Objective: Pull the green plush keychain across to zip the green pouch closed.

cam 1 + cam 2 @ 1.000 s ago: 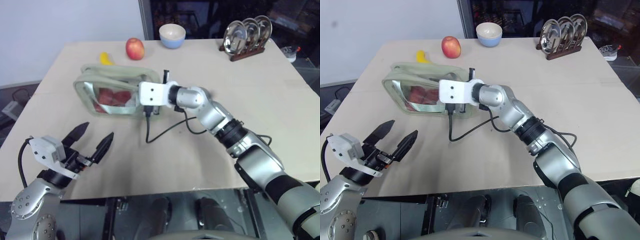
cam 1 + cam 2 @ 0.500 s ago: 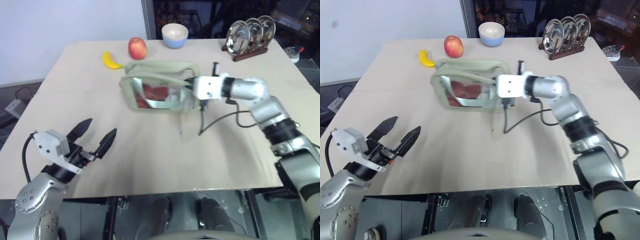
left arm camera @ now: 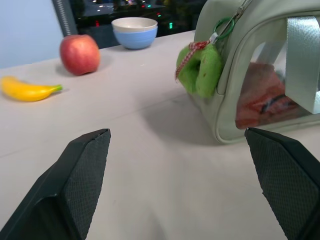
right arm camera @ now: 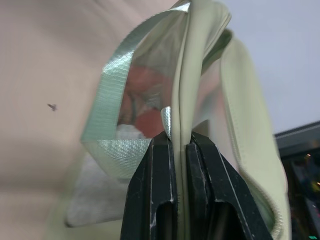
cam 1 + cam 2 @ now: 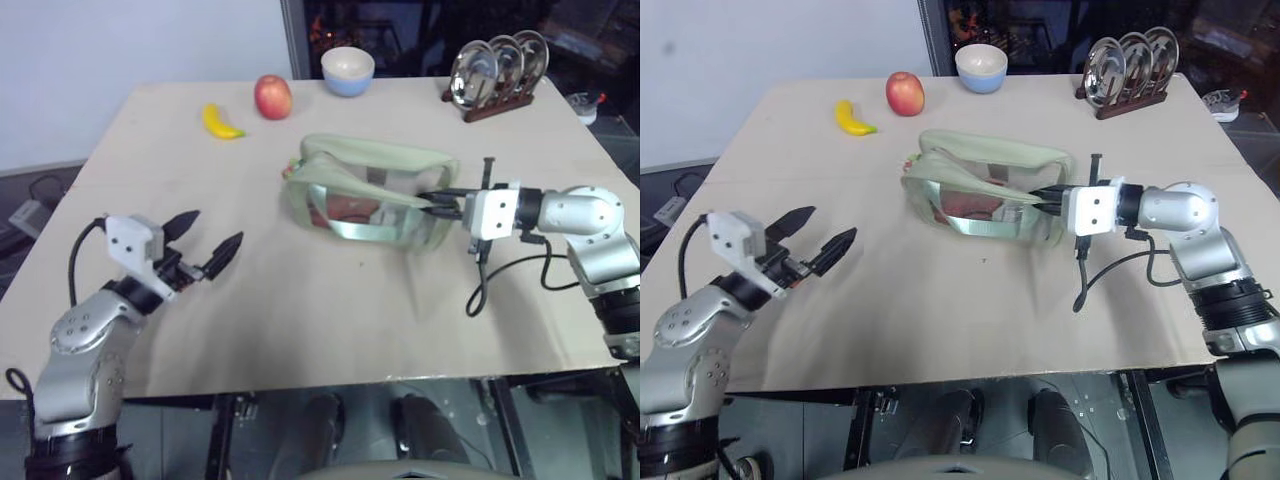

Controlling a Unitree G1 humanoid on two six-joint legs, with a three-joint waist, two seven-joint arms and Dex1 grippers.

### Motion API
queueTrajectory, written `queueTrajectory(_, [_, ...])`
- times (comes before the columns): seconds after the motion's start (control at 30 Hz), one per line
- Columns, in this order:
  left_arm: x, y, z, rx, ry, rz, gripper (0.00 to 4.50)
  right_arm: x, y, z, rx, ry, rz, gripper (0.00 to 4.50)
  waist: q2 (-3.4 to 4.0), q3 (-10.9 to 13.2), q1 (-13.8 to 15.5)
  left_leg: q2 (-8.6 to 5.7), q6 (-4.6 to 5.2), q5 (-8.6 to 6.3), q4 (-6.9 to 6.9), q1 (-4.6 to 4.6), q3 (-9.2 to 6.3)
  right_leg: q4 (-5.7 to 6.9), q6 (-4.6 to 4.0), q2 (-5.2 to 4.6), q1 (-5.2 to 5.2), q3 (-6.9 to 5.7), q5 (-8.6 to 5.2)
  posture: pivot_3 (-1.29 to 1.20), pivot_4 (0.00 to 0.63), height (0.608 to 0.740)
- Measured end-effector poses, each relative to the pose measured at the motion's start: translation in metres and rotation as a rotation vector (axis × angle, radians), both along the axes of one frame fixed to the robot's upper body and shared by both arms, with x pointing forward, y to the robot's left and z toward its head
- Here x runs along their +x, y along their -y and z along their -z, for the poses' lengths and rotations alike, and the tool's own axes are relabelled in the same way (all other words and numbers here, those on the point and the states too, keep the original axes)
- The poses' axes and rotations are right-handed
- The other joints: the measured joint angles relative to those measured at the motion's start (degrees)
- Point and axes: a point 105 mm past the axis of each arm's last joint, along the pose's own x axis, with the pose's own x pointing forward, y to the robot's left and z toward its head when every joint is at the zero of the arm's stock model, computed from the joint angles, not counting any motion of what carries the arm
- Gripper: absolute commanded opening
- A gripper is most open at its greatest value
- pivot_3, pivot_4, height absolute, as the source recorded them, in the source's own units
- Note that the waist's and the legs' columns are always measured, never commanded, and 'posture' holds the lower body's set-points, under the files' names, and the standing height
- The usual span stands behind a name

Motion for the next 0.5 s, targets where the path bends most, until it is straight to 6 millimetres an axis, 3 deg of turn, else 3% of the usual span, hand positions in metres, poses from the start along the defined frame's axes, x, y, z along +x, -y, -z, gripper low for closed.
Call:
queueTrajectory(0.17, [0.008,0.000,0.003,0.008,0.003,0.013,4.50,0.005,-0.004,0.000,0.049,-0.032,0.037,0.03,0.00,0.00,-0.18,0.00,-0.11,0.06,-0.01,0.00,0.02,0.00,0.00,0.00,-0.02,0.04,0.00,0.00,0.150,0.740])
queueTrajectory(0.2, [0.008,0.000,0.003,0.008,0.004,0.015,4.50,0.007,-0.003,-0.001,0.061,-0.068,0.060,0.82,0.00,0.00,-0.13,0.00,-0.11,0.06,-0.01,-0.01,0.01,0.00,0.00,0.00,-0.01,0.03,0.00,0.00,0.150,0.740])
queueTrajectory(0.3, [0.008,0.001,0.003,0.003,0.012,0.019,4.50,0.009,-0.003,-0.005,0.119,-0.213,0.142,2.05,0.00,0.00,0.07,0.01,0.03,-0.02,-0.01,-0.03,-0.03,0.00,-0.01,-0.02,-0.02,0.01,0.00,0.00,0.150,0.740])
queueTrajectory(0.4, [0.007,0.001,0.004,0.001,0.015,0.018,4.50,0.006,-0.011,-0.010,0.189,-0.299,0.173,2.05,0.00,0.00,0.00,0.02,0.04,-0.03,-0.01,-0.04,-0.05,0.01,-0.01,-0.02,-0.03,0.02,0.00,0.00,0.150,0.740])
queueTrajectory(0.5, [0.008,0.001,0.004,0.002,0.021,0.018,4.50,-0.002,-0.032,-0.017,0.263,-0.363,0.180,2.05,0.00,0.00,-0.01,0.03,0.04,-0.03,-0.01,-0.05,-0.04,0.01,-0.01,-0.01,-0.05,0.04,0.00,0.00,0.150,0.740])
